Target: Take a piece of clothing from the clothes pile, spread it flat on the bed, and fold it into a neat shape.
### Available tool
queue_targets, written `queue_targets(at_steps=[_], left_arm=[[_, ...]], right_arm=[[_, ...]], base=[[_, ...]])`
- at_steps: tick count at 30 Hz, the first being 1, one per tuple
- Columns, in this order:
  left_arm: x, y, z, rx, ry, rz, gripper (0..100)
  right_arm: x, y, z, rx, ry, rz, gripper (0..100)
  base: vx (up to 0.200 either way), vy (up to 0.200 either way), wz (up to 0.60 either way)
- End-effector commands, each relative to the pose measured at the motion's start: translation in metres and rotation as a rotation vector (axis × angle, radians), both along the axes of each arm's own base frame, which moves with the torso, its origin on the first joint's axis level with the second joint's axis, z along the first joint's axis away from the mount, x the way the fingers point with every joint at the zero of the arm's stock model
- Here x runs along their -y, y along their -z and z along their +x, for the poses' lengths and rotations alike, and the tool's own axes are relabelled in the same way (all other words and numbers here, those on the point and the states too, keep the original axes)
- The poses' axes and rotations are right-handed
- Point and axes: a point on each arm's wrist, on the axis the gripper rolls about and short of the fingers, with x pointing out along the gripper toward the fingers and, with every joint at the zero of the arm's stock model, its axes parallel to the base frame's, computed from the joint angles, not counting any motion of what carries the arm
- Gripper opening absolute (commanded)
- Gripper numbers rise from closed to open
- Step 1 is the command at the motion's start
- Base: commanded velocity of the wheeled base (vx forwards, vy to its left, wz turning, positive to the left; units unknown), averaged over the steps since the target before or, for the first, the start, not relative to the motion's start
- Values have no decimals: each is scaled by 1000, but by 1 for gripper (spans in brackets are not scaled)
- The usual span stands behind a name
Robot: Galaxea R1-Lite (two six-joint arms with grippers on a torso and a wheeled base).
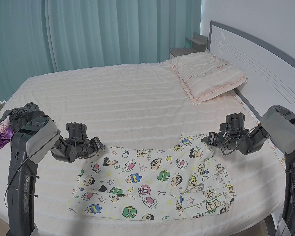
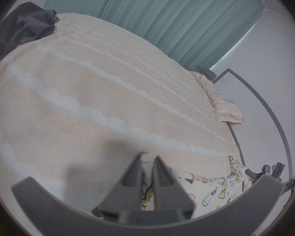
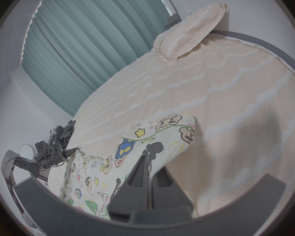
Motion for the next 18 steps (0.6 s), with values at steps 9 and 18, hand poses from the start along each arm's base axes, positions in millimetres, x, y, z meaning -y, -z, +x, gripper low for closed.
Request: queue_targets(at_steps=[9, 18], left_arm=[[-6, -18, 0, 35, -33, 7, 0], [-8, -37, -6, 58, -86, 32, 0]], right_arm=[[1, -3, 2, 55, 6, 10, 0], [3, -6, 4, 91, 20, 10, 0]], base=[[0, 0, 0], [0, 0, 0]])
